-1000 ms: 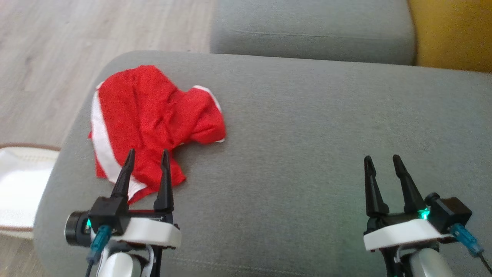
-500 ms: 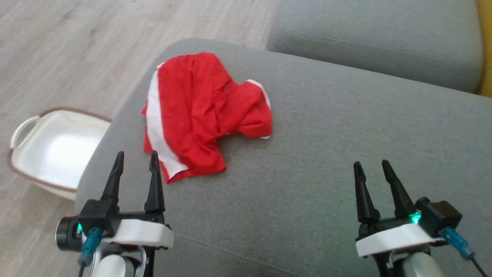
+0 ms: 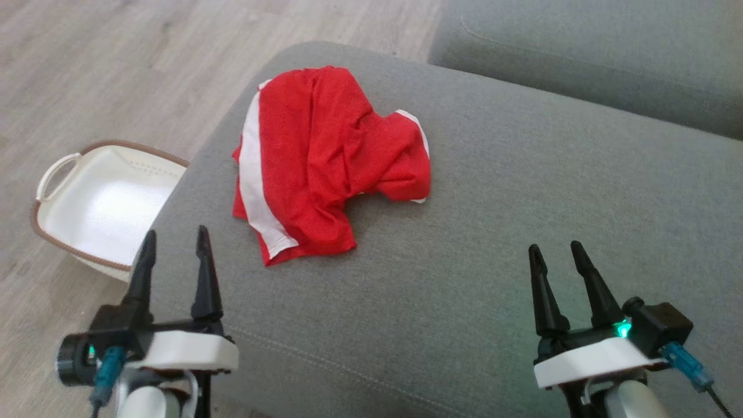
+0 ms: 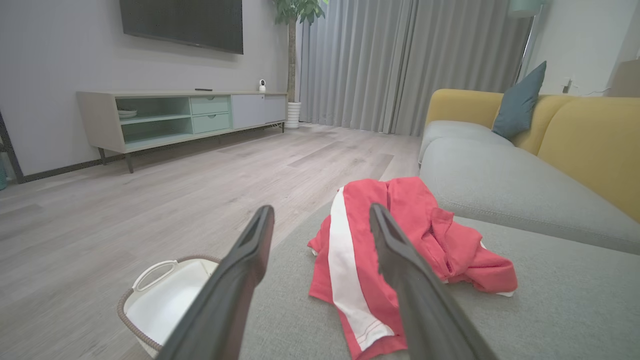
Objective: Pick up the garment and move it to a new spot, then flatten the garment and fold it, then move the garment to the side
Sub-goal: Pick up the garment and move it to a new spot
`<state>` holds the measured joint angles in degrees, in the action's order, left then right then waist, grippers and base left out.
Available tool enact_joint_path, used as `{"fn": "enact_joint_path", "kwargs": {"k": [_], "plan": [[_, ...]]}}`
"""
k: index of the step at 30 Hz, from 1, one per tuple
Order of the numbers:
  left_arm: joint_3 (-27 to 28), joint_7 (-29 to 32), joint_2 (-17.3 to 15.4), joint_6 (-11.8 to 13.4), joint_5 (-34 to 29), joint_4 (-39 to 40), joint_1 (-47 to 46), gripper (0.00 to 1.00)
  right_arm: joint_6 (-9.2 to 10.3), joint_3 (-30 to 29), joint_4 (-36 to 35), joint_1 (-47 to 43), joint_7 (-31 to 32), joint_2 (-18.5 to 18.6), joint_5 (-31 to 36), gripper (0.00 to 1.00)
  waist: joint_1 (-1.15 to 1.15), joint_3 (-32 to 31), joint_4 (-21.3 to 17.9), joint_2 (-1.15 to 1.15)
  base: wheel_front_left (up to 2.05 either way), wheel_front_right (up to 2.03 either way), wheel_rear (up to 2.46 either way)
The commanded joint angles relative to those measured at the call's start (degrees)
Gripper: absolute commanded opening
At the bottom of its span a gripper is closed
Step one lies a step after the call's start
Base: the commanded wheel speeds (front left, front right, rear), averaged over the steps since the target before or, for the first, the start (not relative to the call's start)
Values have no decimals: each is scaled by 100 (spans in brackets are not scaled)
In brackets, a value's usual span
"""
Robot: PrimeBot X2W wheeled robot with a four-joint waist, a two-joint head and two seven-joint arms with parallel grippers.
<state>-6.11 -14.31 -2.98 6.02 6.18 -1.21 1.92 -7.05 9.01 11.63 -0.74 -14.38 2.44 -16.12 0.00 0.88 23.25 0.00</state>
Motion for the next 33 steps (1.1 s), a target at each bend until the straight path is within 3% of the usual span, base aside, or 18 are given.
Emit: {"fn": "enact_joint_path", "kwargs": {"k": [1,11,15,20,26,33], "plan": [[310,-69,-1,-53,-12,243,-291,100,-44,74,-221,221,-62,43,37,100,0,141,-147,0,0,0,0],[830,-69,-557,-583,-11,-296,-1250,100,-44,-585,-501,602,-62,43,379,100,0,908,-641,0,0,0,0],[800,14,-911,-915,20,-1137,-2000,100,-44,-971,-652,784,-62,43,552,100,0,1298,-796,0,0,0,0],[566,654,-1367,-1232,156,-2343,-3185,100,-44,-1314,-819,993,-62,43,738,100,0,1746,-943,0,0,0,0],[117,1291,-1706,-1338,379,-3493,-4322,100,-44,-1456,-976,1128,-62,43,874,100,0,2146,-1097,0,0,0,0],[-268,1441,-1963,-1348,690,-4507,-5158,100,-44,-1363,-1088,1175,-52,43,933,100,0,2450,-1269,0,0,0,0]]}}
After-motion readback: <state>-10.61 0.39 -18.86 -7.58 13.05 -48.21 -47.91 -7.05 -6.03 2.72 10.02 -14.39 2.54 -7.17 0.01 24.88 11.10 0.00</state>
